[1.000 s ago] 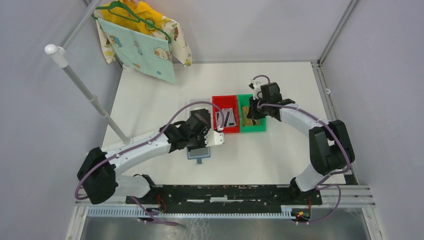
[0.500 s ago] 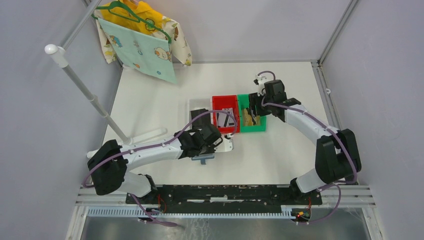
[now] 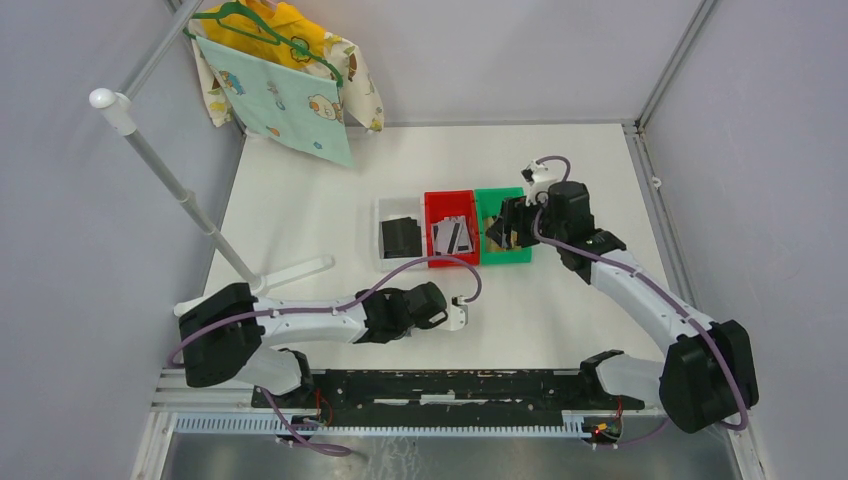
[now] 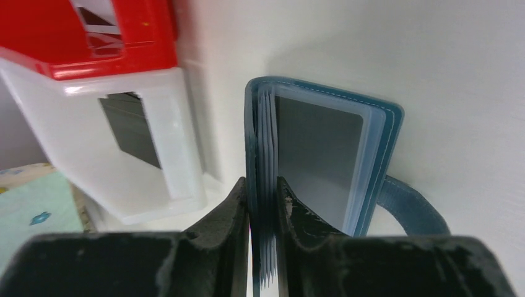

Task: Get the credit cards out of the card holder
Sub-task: Place the credit card in the storage box, then place the card holder at the center of the board.

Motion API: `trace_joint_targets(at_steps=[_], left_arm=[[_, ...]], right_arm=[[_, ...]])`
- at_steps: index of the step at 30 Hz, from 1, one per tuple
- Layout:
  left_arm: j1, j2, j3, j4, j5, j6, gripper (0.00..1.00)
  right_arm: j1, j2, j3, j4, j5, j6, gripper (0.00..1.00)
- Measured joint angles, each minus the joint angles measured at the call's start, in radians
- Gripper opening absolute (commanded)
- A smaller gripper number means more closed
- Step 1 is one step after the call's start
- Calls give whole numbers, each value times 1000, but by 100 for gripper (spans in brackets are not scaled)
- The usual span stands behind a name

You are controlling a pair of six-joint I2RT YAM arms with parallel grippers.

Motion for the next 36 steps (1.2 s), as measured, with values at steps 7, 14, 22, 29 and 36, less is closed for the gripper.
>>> trace_joint_targets(at_steps=[7, 14, 22, 29, 36], left_arm=[[4, 29, -8, 135, -105, 57, 6], [-2, 85, 14, 116, -90, 38, 29], [-24, 39, 86, -70, 137, -57, 56], [-3, 7, 92, -175, 349, -71, 69], [97, -48, 92, -255, 546, -72, 66]], right_arm=[[66, -10, -53, 36, -24, 51, 78], [92, -37, -69, 65, -30, 71, 81], [114, -39, -99, 100, -64, 102, 84], [168, -39, -142, 156, -85, 144, 84], [206, -39, -215, 259, -115, 214, 75]])
